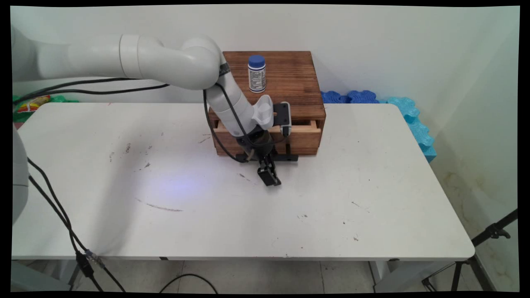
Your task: Open the drawer
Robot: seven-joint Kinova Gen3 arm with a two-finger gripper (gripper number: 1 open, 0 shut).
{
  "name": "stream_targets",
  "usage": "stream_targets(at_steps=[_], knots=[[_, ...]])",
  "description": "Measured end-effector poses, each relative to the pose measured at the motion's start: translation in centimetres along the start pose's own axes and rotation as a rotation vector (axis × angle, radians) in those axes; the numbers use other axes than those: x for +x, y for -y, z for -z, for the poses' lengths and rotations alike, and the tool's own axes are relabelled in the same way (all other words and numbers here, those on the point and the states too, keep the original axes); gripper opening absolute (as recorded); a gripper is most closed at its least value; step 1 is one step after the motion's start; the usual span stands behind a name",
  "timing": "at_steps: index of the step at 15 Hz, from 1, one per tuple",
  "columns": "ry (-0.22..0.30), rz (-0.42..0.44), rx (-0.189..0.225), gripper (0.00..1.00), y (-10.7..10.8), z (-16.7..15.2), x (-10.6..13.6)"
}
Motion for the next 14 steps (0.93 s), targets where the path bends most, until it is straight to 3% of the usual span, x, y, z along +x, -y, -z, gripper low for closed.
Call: stream_targets(at_steps=[14], knots=[[-0.007,-0.066,-0.064,1.00,-6.6,2.0,-1.3]])
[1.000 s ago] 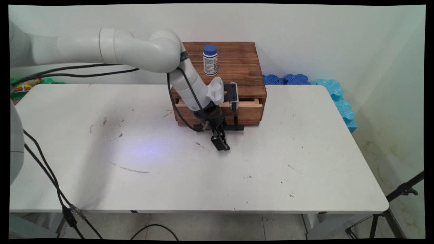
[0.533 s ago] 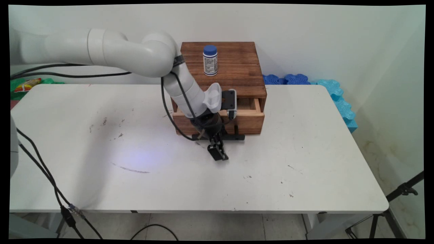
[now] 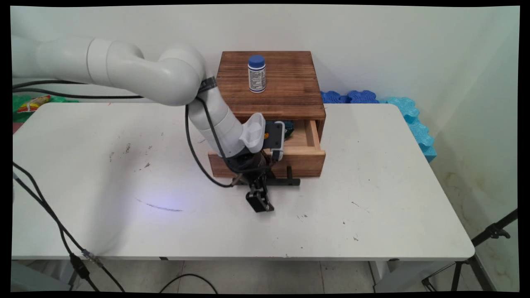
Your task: Open the drawer
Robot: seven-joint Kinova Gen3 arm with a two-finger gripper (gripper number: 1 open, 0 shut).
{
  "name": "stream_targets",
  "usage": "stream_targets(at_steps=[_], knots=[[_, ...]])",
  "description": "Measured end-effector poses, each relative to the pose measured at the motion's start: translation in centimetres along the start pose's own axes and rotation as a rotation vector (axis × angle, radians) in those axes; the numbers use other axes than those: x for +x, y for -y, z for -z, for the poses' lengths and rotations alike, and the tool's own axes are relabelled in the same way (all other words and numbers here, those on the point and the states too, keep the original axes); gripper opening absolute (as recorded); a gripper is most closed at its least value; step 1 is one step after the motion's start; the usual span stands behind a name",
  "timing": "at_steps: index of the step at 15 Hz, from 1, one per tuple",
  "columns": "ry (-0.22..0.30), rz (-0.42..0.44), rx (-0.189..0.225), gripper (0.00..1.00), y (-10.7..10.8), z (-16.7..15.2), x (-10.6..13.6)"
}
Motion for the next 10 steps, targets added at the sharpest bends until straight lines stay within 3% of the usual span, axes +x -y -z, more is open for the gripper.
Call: stream_targets(at_steps=[10], knots=[[-0.003,-0.010,-0.031,1.00,-4.3,0.2,-0.2]])
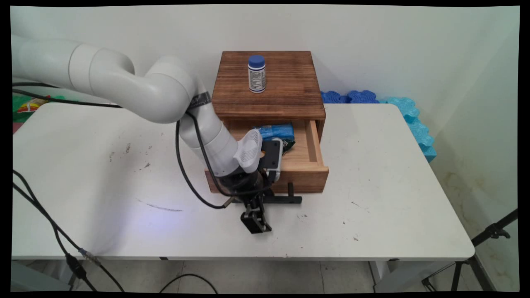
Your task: Open the drawer
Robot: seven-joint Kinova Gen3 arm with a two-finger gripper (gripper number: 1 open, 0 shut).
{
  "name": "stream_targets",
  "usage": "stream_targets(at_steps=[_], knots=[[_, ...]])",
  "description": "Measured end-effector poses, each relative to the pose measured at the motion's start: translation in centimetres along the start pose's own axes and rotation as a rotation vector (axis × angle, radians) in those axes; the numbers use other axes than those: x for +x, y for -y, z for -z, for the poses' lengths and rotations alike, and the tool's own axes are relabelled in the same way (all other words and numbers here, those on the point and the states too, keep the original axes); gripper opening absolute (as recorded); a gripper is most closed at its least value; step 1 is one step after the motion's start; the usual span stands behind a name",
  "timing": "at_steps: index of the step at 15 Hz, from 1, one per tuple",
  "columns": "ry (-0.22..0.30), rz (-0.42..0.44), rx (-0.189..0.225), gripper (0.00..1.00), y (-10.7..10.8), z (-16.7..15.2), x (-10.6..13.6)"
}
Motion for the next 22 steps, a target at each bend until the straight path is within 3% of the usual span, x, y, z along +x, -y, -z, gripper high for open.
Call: stream_targets(at_steps=[22], knots=[[-0.015,0.078,-0.052,1.00,-7.6,0.2,0.4]])
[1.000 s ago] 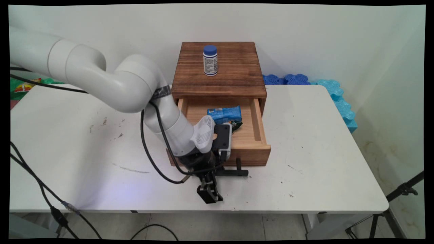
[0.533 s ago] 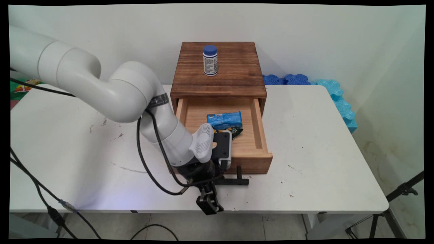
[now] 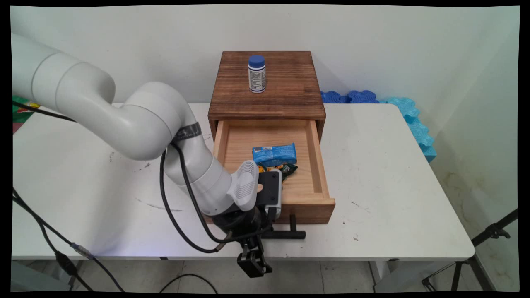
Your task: Open the drawer
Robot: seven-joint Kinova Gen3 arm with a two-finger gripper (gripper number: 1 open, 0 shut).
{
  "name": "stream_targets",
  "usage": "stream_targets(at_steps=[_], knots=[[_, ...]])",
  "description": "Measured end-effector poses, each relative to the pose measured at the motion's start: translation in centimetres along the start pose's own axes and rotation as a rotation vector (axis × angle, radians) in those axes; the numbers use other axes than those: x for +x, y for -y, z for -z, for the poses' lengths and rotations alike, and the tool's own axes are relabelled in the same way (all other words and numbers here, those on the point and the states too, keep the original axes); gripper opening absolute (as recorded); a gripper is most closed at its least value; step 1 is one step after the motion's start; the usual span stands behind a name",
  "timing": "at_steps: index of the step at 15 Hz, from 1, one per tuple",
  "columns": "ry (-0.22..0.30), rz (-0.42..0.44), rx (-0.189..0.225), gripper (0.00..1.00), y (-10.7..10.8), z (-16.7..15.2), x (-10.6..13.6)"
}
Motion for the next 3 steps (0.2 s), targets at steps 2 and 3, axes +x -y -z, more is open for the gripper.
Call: stream_targets(at_steps=[2,3], knots=[[-0.001,0.002,-0.002,1.00,-0.33,0.07,-0.07],[-0.002,0.003,-0.001,1.00,-0.44,0.10,-0.12]])
